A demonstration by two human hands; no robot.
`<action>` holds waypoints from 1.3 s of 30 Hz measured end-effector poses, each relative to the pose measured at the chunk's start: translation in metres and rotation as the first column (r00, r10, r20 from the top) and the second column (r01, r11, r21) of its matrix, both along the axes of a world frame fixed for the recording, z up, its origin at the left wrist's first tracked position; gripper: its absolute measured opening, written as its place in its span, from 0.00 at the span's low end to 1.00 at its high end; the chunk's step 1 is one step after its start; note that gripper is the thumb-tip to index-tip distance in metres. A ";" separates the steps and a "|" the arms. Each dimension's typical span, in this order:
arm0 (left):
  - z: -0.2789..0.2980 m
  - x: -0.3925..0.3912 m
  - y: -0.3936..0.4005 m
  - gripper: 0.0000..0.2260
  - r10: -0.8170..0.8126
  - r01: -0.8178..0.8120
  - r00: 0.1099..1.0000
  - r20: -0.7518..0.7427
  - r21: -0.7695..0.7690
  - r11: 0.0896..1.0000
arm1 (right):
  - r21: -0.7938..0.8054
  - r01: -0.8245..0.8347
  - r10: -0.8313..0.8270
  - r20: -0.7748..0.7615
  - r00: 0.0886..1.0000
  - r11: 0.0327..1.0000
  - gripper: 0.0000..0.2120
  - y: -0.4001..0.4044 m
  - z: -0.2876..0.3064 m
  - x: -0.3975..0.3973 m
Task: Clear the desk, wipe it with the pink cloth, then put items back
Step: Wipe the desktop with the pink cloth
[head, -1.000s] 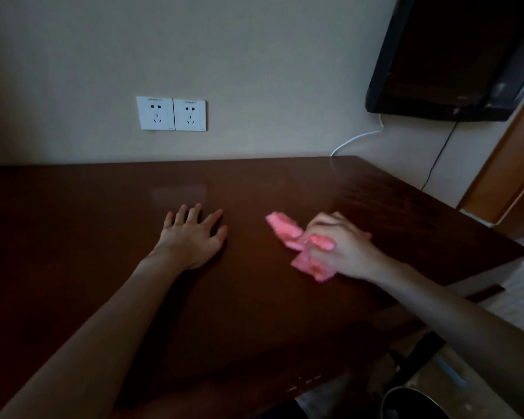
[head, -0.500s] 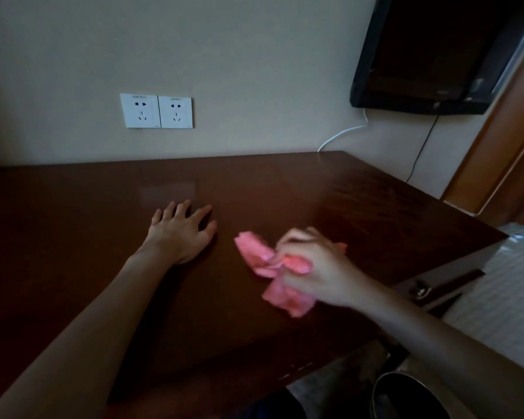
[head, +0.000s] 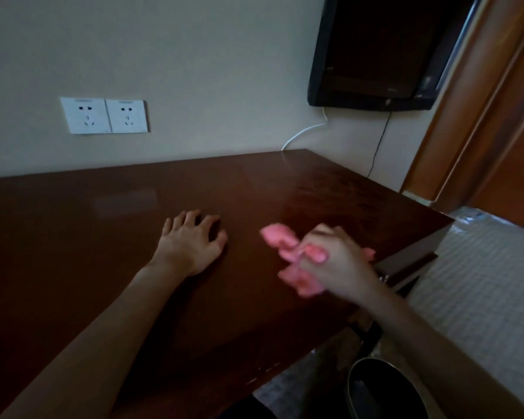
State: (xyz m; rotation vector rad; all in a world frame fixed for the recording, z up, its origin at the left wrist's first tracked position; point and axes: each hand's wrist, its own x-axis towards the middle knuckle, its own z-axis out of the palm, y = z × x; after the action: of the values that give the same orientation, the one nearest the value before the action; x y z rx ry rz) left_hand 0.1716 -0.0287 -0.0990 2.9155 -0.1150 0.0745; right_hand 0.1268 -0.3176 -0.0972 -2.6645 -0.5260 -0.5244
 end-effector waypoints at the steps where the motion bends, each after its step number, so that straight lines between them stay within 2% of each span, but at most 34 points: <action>1: 0.002 0.000 0.001 0.28 -0.002 0.003 1.000 -0.017 0.006 1.000 | 0.006 0.144 -0.144 -0.002 0.990 0.990 0.12 -0.012 0.002 0.015; 3: 0.005 0.000 0.001 0.28 0.007 -0.007 1.000 -0.021 0.021 1.000 | -0.024 0.296 -0.296 0.007 0.955 0.955 0.12 -0.013 0.004 0.032; 4: 0.005 0.000 -0.001 0.29 0.011 -0.011 1.000 -0.020 0.027 1.000 | -0.061 0.313 -0.313 0.020 0.950 0.948 0.13 -0.002 0.002 0.030; 5: 0.005 0.000 -0.002 0.29 0.013 -0.013 1.000 -0.020 0.026 1.000 | -0.076 0.267 -0.262 0.071 0.963 0.961 0.12 0.014 0.000 0.017; 7: 0.003 -0.002 -0.002 0.28 0.016 -0.016 1.000 -0.011 0.016 1.000 | -0.061 0.001 0.007 0.133 0.991 0.998 0.10 0.039 -0.009 -0.024; 9: 0.003 -0.001 0.000 0.28 0.012 -0.012 1.000 -0.004 0.015 1.000 | -0.015 -0.279 0.280 0.077 0.957 0.960 0.07 0.035 -0.012 -0.048; 10: 0.003 -0.001 0.000 0.28 0.007 -0.007 1.000 -0.012 0.020 1.000 | -0.005 -0.318 0.317 0.067 0.946 0.948 0.07 0.022 -0.010 -0.042; 11: 0.003 -0.001 0.000 0.28 0.005 -0.005 1.000 -0.020 0.027 1.000 | -0.010 -0.264 0.264 0.072 0.962 0.964 0.08 0.007 -0.008 -0.029; 13: 0.004 -0.002 -0.001 0.28 0.008 -0.007 1.000 -0.029 0.035 0.999 | 0.024 0.028 -0.029 0.063 0.998 0.999 0.10 -0.024 -0.001 0.008; 15: 0.004 -0.002 0.000 0.28 0.010 -0.009 1.000 -0.028 0.033 0.999 | -0.014 0.323 -0.323 -0.018 0.946 0.946 0.12 -0.036 0.004 0.036; 17: 0.005 -0.002 0.000 0.28 0.011 -0.009 0.999 -0.031 0.042 0.999 | -0.114 0.363 -0.371 -0.058 0.927 0.925 0.17 -0.020 0.006 0.040; 19: 0.005 -0.003 0.000 0.28 0.012 -0.010 0.999 -0.038 0.043 0.999 | -0.125 0.233 -0.234 0.007 0.972 0.964 0.16 0.008 0.002 0.022; 21: 0.005 -0.004 0.000 0.28 0.021 -0.019 0.999 -0.025 0.043 0.999 | -0.080 -0.056 0.063 0.089 0.994 0.995 0.12 0.030 -0.005 -0.005; 23: 0.004 -0.003 -0.001 0.28 0.028 -0.028 1.000 -0.004 0.035 0.999 | -0.055 -0.273 0.275 0.030 0.961 0.960 0.10 0.034 -0.010 -0.010; 25: 0.003 -0.003 -0.001 0.27 0.029 -0.029 1.000 -0.001 0.031 0.999 | -0.032 -0.263 0.263 -0.022 0.965 0.964 0.14 0.030 -0.006 0.017; 28: 0.008 -0.003 -0.001 0.28 0.026 -0.026 1.000 -0.013 0.054 0.998 | -0.076 -0.132 0.127 -0.068 0.990 0.988 0.23 0.031 0.005 0.064; 30: 0.017 0.005 0.002 0.27 0.035 -0.036 0.999 0.015 0.118 0.992 | -0.115 -0.174 0.163 -0.105 0.981 0.978 0.27 0.046 0.007 0.079; 34: 0.034 0.054 0.006 0.23 0.090 -0.109 0.988 0.125 0.163 0.981 | -0.073 -0.251 0.250 -0.032 0.968 0.965 0.19 0.068 -0.002 0.097; 39: 0.015 0.125 0.015 0.27 0.151 -0.162 0.986 0.074 0.180 0.970 | -0.098 -0.214 0.213 -0.024 0.977 0.972 0.14 0.083 0.000 0.179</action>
State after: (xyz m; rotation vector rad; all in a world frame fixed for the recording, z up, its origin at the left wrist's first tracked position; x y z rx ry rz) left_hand 0.2964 -0.0132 -0.0838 3.1049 0.1054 0.1872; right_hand 0.3055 -0.2349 -0.0975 -2.6585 -0.8444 -0.4271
